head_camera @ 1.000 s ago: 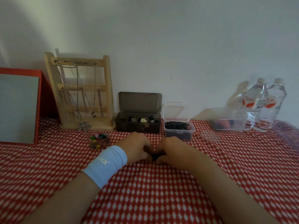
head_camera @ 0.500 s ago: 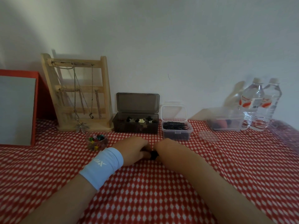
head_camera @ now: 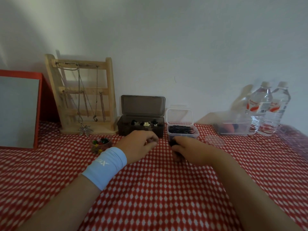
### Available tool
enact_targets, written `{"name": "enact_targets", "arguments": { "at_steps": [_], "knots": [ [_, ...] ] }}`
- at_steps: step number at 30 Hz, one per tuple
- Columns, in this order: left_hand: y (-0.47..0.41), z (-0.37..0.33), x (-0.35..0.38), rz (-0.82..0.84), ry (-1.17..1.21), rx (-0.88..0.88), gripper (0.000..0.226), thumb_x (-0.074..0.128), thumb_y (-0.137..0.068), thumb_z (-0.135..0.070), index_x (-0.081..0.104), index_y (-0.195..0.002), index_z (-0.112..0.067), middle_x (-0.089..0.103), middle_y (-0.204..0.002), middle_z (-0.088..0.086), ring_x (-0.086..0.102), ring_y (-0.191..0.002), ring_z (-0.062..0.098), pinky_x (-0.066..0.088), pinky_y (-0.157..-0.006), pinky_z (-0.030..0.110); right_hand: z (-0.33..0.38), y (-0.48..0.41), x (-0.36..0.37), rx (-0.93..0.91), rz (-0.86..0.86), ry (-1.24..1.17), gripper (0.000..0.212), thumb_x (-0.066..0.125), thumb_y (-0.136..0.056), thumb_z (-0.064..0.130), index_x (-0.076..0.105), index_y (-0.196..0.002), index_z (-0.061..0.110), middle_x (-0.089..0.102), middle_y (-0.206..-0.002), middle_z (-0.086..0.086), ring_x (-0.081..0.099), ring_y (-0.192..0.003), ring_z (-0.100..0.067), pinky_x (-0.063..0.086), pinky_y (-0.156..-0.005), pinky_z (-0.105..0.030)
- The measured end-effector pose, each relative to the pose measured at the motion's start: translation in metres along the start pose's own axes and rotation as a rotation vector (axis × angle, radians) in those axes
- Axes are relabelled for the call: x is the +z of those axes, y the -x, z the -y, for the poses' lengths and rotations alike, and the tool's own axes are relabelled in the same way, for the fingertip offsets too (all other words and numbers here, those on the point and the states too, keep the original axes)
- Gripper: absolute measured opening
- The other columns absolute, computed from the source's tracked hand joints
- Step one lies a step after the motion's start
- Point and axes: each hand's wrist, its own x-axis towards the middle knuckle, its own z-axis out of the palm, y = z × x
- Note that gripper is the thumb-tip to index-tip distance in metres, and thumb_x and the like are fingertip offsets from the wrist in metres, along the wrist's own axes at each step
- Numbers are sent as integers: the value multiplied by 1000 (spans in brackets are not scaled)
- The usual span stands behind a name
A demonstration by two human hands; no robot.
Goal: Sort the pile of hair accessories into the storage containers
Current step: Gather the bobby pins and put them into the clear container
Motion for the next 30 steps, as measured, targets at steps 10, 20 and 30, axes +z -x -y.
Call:
{"name": "enact_targets", "arguments": {
  "at_steps": [10, 20, 30],
  "knots": [
    [-57, -26, -21, -78, 62, 61, 24, 50, -100, -25, 64, -119, -26, 66, -115, -6, 60, -104, 9, 46, -96, 26, -17, -26, -71, 45, -109, 147, 12, 43, -106, 24, 52, -105, 17, 56, -92, 3, 54, -85, -16, 38, -67, -28],
    [-107, -23, 12, -165, 59, 84, 27, 45, -101, -15, 64, -120, -17, 58, -120, -2, 54, -112, 13, 37, -94, 18, -36, -78, -68, 37, -25, 316, 27, 51, -102, 21, 59, -127, 14, 64, -121, -7, 60, -106, -23, 49, -95, -36],
    [-109, -4, 39, -153, -20, 199, 31, 40, -103, -20, 59, -127, -19, 54, -126, -5, 46, -118, 11, 39, -101, 26, -48, -74, -77, -50, -84, 146, 34, 78, -83, 22, 71, -117, 28, 71, -104, 10, 65, -91, -7, 54, -87, -24]
  ]
}}
